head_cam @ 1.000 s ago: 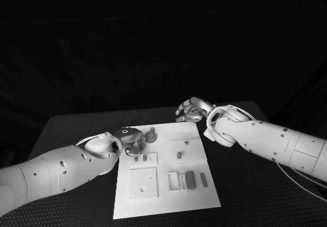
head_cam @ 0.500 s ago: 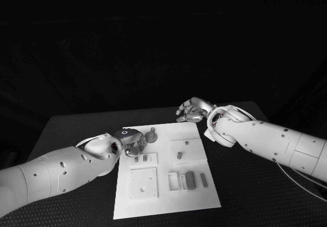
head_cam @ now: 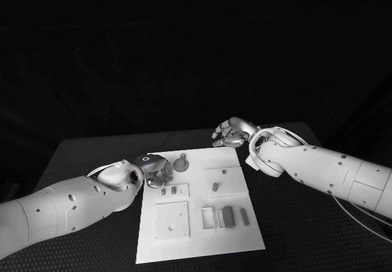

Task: Assemble the parts on the task board

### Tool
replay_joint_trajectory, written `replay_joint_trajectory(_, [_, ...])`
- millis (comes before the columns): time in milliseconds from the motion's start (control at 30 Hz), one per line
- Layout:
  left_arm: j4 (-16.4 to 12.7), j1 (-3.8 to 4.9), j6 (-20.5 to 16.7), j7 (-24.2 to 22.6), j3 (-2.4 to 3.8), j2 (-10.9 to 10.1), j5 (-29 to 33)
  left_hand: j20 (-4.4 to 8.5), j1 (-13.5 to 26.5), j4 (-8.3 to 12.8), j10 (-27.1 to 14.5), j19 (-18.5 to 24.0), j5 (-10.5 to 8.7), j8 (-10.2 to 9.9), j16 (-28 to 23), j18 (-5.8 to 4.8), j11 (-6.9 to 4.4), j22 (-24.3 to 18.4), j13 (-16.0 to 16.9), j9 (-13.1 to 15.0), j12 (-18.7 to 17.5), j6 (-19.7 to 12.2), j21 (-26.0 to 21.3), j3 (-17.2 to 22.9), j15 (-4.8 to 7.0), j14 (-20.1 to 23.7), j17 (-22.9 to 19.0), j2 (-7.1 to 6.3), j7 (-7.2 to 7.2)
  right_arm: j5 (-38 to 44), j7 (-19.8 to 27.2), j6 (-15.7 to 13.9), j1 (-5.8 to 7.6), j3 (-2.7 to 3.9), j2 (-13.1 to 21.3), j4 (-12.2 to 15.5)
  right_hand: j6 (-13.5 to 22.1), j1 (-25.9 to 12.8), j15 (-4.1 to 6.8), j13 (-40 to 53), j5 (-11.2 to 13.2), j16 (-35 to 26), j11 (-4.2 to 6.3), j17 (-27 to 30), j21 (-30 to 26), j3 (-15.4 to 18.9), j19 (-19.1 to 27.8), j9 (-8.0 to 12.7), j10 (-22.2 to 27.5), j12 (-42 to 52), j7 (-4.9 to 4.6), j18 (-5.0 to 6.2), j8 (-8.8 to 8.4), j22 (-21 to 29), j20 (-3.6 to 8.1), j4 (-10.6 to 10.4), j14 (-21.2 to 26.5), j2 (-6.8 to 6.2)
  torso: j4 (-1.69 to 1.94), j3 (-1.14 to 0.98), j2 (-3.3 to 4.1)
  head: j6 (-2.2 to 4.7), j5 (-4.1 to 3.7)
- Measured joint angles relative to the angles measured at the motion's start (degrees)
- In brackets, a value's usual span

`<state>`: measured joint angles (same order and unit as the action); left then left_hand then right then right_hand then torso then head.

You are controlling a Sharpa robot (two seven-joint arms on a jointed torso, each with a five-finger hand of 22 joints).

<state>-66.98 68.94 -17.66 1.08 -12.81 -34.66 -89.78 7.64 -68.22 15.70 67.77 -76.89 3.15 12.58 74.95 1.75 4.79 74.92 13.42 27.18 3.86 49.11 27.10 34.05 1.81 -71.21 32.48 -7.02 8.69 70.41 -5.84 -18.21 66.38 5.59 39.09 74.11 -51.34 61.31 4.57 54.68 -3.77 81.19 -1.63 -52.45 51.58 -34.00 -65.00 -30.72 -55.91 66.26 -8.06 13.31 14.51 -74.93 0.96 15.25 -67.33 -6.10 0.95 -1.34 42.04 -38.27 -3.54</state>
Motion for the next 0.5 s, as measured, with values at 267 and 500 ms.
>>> replay_joint_trajectory(267, [0.5,0.06,-0.5,0.2,0.1,-2.1,0.0,-0.2,-0.2,0.0,-0.2,0.2,0.0,0.3,0.0,0.03,0.02,0.0,0.0,0.2,0.0,0.0,-0.2,0.0,-0.2,0.2,0.0,-0.23,-0.01,0.0,0.0,-0.1,0.0,-0.01,0.6,-0.2,0.1,0.0,-0.2,-0.2,0.0,-0.3,-0.21,0.1,-0.2,0.0,0.1,0.0,0.2,0.0,-0.12,0.0,-0.23,0.0,-0.08,0.0,0.2,0.0,-0.01,0.02,0.01,0.12,-0.17])
replay_joint_trajectory(500, [1.2,-0.01,-1.1,0.3,0.6,-3.8,0.7,-0.2,-0.5,0.0,-0.3,0.2,0.0,1.2,0.0,0.04,-0.07,0.0,0.0,0.5,0.0,1.0,-0.2,0.0,-0.2,0.2,-0.1,-0.45,0.09,0.1,0.1,-0.1,0.0,-0.07,1.7,-0.8,0.3,0.0,-0.45,-2.2,0.0,-1.0,-0.21,0.5,-0.6,-0.2,0.1,-0.1,0.2,-2.0,-0.06,0.0,-0.5,0.0,-0.09,-0.2,0.4,0.0,0.07,0.08,0.01,0.23,-0.27])
